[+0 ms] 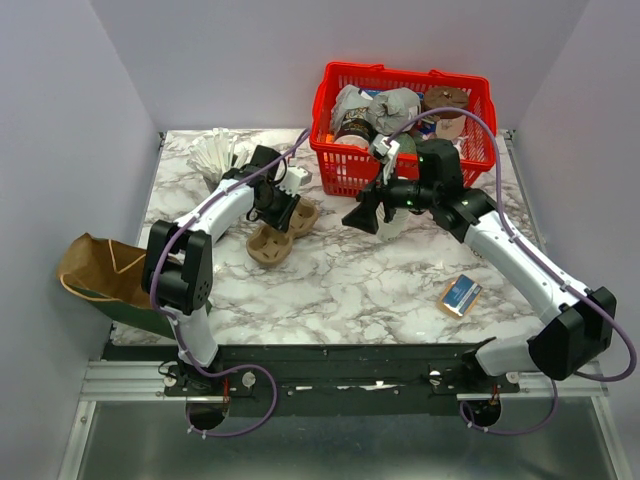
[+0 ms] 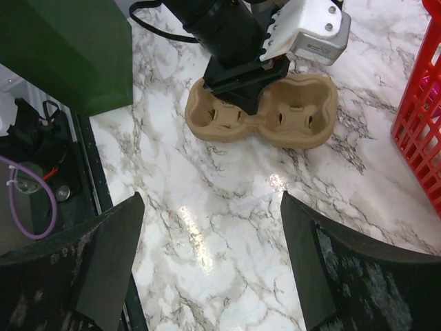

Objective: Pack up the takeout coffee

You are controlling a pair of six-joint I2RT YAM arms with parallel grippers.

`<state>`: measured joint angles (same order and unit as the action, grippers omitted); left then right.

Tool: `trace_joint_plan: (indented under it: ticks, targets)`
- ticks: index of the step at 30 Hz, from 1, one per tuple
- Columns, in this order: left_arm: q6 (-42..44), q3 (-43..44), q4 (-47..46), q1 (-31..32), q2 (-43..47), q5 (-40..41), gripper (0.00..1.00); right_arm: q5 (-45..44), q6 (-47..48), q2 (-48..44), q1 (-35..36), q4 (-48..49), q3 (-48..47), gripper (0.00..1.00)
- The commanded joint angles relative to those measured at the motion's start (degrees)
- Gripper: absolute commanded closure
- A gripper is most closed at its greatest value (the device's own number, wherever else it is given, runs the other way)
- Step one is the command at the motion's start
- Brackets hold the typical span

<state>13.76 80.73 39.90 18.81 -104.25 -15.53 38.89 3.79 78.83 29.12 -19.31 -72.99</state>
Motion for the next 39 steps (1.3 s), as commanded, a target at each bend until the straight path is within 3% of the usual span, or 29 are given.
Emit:
trace_joint_plan:
  ticks: [1, 6, 14, 31, 35, 36, 39]
  targets:
    - [0.31, -1.63, -0.61, -0.26, 2.21, -1.96, 0.59, 1.62, -0.54, 0.98, -0.38, 1.47, 0.04, 0.11]
    - [-1.63, -1.28, -3.42, -0.18, 1.06, -2.84, 0.50, 1.45, -0.54, 1.15, -0.38, 1.38, -0.05, 0.11]
    - [-1.89, 0.83, -3.08, -0.18, -1.22, -2.14, 0.50, 1.10, -0.45, 0.89, -0.38, 1.38, 0.66, 0.11]
    - [-1.89, -3.65, -4.48, 1.23, 0.53, 4.10, 0.51, 1.10, -0.54, 1.50, -0.38, 1.91, 0.75, 0.11]
    - [-2.25, -4.09, -4.04, 1.23, 1.24, 3.49, 0.61, 1.10, -0.45, 1.33, -0.38, 1.91, 1.09, 0.11]
    - [-2.25, -3.74, -3.78, 1.23, 1.33, 3.14, 0.70, 1.01, -0.45, 1.24, -0.38, 1.82, 1.10, 0.11]
    - [-1.98, -2.69, -1.94, 0.88, 2.38, 2.35, 0.80, 1.27, -0.19, 1.33, -0.30, 1.91, 1.27, 0.11]
